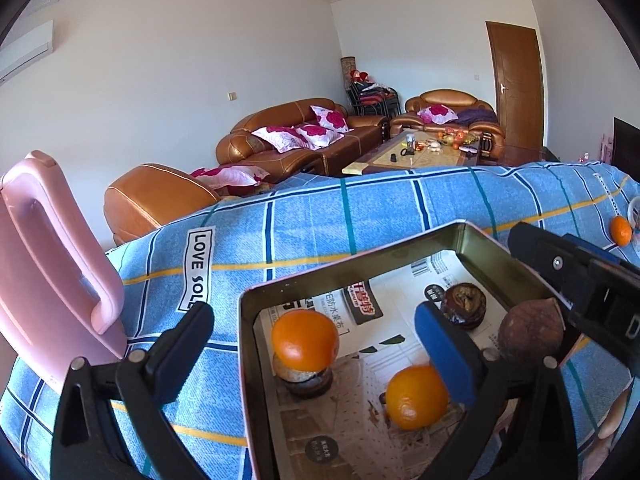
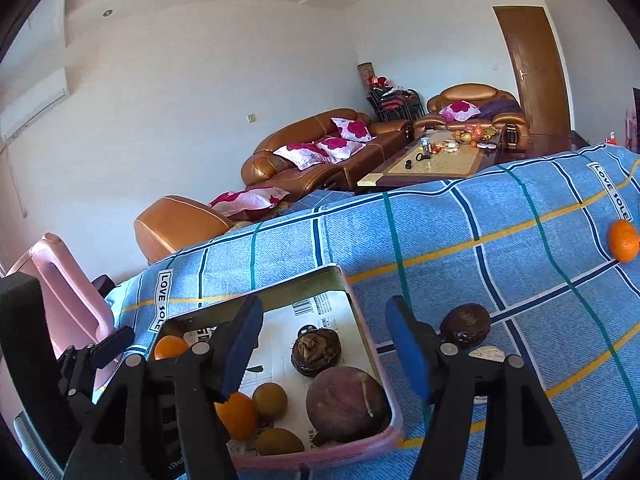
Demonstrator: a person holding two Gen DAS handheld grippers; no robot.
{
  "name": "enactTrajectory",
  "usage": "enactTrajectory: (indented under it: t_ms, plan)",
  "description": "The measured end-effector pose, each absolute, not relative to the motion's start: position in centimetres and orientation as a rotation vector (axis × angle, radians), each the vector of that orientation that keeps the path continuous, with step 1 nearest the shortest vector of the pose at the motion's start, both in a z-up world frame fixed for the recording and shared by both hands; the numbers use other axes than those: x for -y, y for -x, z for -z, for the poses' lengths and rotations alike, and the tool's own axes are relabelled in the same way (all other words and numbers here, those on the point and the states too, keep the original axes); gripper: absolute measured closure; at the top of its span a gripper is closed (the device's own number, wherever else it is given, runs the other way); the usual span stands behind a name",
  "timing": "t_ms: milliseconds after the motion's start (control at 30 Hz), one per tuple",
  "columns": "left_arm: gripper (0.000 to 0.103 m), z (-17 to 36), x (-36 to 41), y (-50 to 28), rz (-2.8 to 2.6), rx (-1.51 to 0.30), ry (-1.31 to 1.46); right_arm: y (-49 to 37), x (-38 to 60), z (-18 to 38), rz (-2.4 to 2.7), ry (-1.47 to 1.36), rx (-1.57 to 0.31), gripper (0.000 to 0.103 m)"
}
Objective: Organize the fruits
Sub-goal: 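Move both open tools from the tin back over the remaining items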
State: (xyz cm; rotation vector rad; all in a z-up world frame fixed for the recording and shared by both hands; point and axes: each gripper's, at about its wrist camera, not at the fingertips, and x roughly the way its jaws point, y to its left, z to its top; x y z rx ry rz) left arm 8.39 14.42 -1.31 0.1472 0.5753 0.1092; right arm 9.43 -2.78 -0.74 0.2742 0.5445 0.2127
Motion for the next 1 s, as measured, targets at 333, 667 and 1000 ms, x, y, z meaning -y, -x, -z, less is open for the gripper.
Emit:
enactTrajectory:
  t_ms: [333, 667, 1000]
  plan:
    - [0.000, 0.7, -15.4, -7.7, -0.092, -0.541, -0.056, -9.1, 5.9, 1.0, -0.026, -0.270, -0.536, 0.037]
    - [0.000, 0.7, -12.3, -6.2, -0.001, -0.493, -0.126, -8.7, 8.3, 1.4, 0.025, -0.270, -0.566, 0.037]
    - [0.000, 0.7, -11.7, -5.9, 0.020, -0.504, -0.129, -6.6, 13.8, 1.7, 0.140, -0.308, -0.569, 0.037]
